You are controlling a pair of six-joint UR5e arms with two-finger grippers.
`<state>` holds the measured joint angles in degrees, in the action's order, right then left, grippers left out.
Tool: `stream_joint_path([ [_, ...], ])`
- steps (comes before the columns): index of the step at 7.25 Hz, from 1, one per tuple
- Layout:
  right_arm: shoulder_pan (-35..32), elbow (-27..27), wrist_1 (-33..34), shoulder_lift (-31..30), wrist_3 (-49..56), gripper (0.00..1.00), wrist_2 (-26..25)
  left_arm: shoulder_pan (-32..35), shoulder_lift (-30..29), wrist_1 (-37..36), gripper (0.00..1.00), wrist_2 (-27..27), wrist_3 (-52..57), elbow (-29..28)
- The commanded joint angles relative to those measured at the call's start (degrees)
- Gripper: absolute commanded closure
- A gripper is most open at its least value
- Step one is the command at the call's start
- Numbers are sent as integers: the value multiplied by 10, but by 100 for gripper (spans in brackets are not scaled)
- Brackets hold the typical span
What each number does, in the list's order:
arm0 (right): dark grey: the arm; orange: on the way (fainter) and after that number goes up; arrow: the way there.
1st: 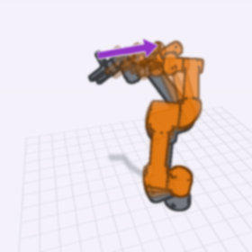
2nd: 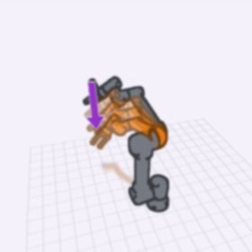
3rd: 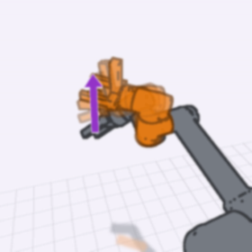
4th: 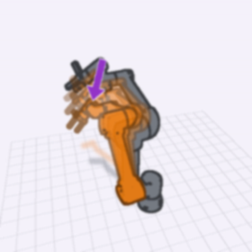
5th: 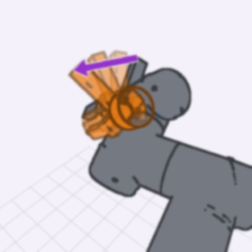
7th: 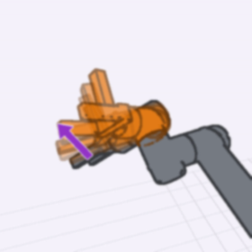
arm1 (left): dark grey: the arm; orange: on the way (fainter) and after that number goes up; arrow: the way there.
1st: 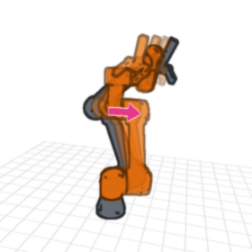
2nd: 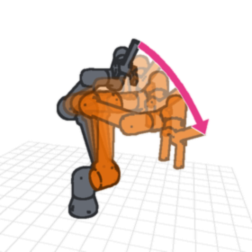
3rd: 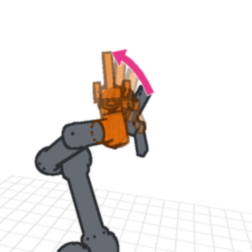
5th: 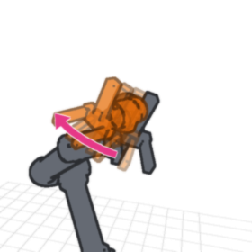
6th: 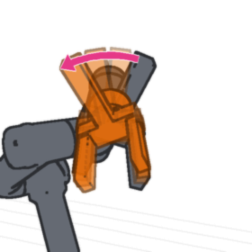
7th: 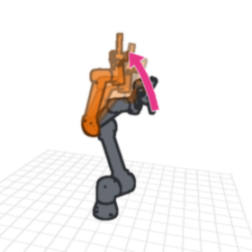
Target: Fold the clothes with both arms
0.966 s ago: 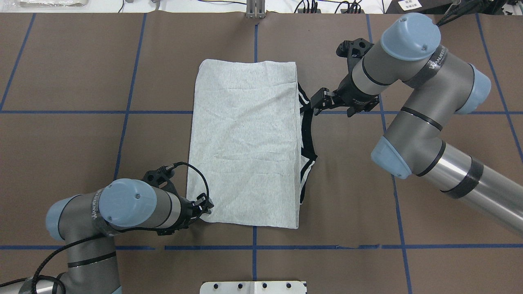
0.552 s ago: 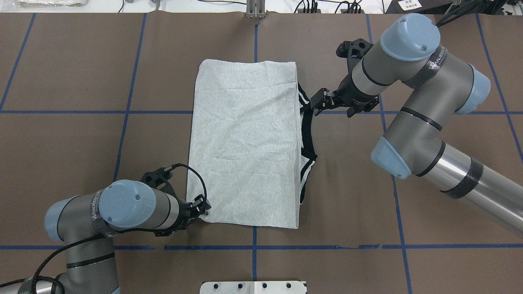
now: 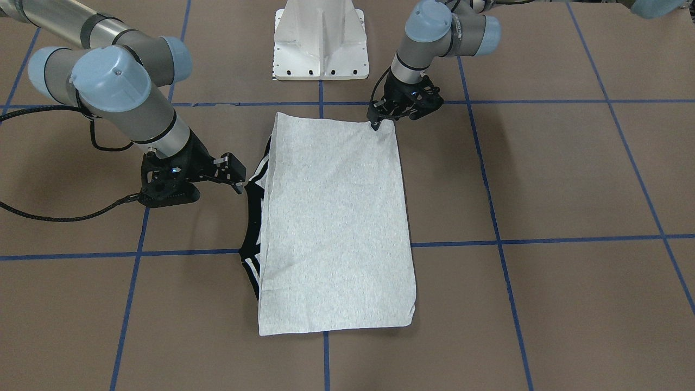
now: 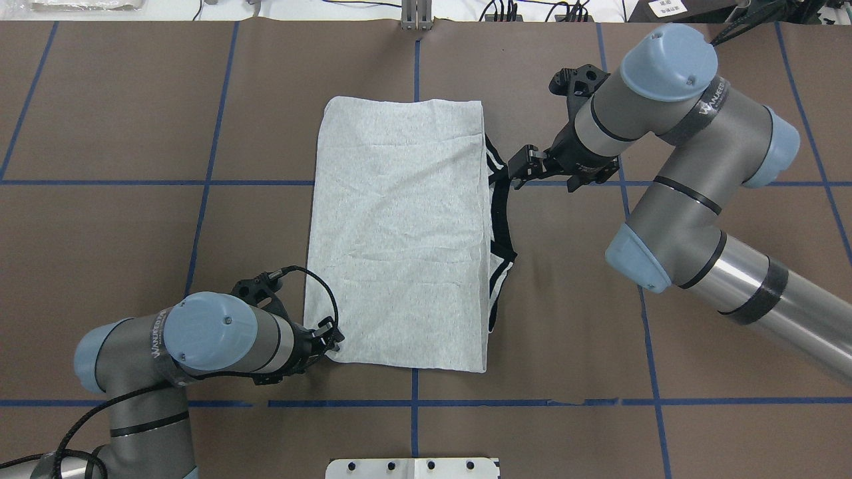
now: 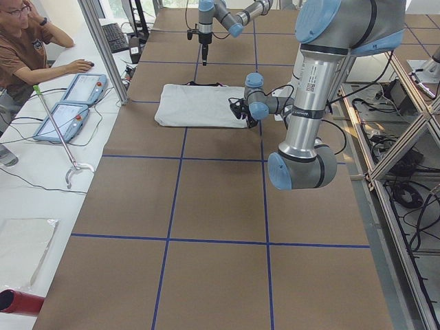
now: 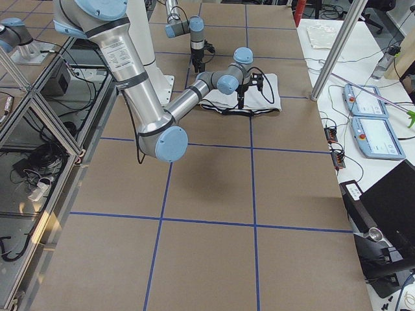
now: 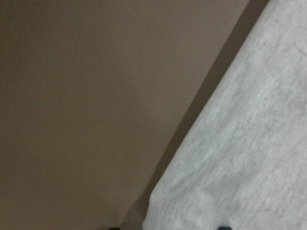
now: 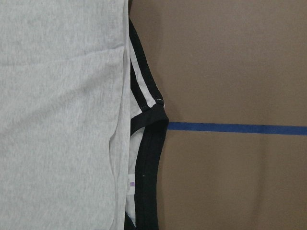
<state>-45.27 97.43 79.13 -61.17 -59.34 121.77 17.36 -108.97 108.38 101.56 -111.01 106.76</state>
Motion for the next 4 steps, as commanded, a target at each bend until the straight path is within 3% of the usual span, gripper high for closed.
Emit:
stream_joint_path([
  [1, 0, 0, 0, -4, 0, 0, 0, 0, 0, 0, 32, -1, 1, -1],
  [3, 1, 0, 0, -3, 0, 0, 0, 0, -1, 0, 32, -2, 1, -4],
  [4, 0, 0, 0, -4, 0, 0, -1, 1, -1, 0, 37, -2, 1, -5],
])
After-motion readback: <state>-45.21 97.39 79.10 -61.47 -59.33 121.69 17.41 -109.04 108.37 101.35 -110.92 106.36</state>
